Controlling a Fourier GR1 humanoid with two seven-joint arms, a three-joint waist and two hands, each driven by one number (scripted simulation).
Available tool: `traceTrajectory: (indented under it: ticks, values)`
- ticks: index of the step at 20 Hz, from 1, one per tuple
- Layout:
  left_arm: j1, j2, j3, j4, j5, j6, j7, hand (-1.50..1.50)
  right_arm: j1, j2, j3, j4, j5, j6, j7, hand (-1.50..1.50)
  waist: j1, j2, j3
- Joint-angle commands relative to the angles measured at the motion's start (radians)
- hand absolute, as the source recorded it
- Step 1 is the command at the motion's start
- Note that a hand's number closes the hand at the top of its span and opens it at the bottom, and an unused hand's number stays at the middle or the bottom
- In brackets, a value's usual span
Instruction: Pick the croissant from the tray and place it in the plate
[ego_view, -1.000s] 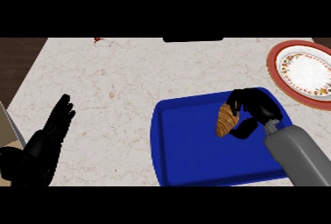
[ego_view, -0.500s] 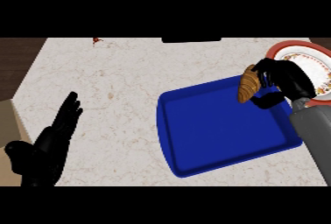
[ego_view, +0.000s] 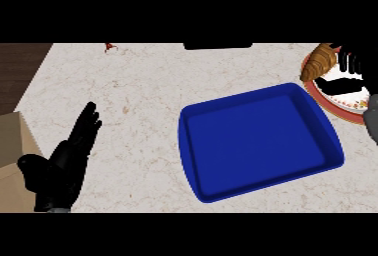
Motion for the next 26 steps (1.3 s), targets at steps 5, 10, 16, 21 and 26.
traceTrajectory:
  ticks: [5, 10, 16, 21, 26]
  values:
    - [0.022, -0.009, 0.041, 0.19, 0.026, -0.032, -0.059, 0.0, -0.031, -0.072, -0.104, 0.145, -0.03, -0.007, -0.006, 1.5, 0.015, 0.028, -0.049]
    - [0.028, -0.032, 0.018, 0.208, 0.001, -0.034, -0.069, 0.0, -0.037, -0.08, -0.122, 0.256, -0.014, -0.043, -0.046, 1.5, 0.032, 0.031, -0.048]
    - [-0.032, -0.039, 0.04, 0.203, 0.014, -0.055, -0.031, 0.0, -0.067, -0.141, -0.144, 0.432, 0.0, -0.016, -0.119, 1.5, 0.055, 0.043, -0.046]
    - [-0.018, -0.046, 0.03, 0.212, -0.001, -0.065, -0.046, 0.0, -0.073, -0.17, -0.147, 0.551, -0.024, 0.123, -0.182, 1.5, 0.063, 0.045, -0.046]
    - [-0.047, -0.066, 0.013, 0.203, -0.016, -0.071, -0.025, 0.0, -0.094, -0.191, -0.114, 0.672, 0.013, 0.229, -0.182, 1.5, 0.082, 0.049, -0.045]
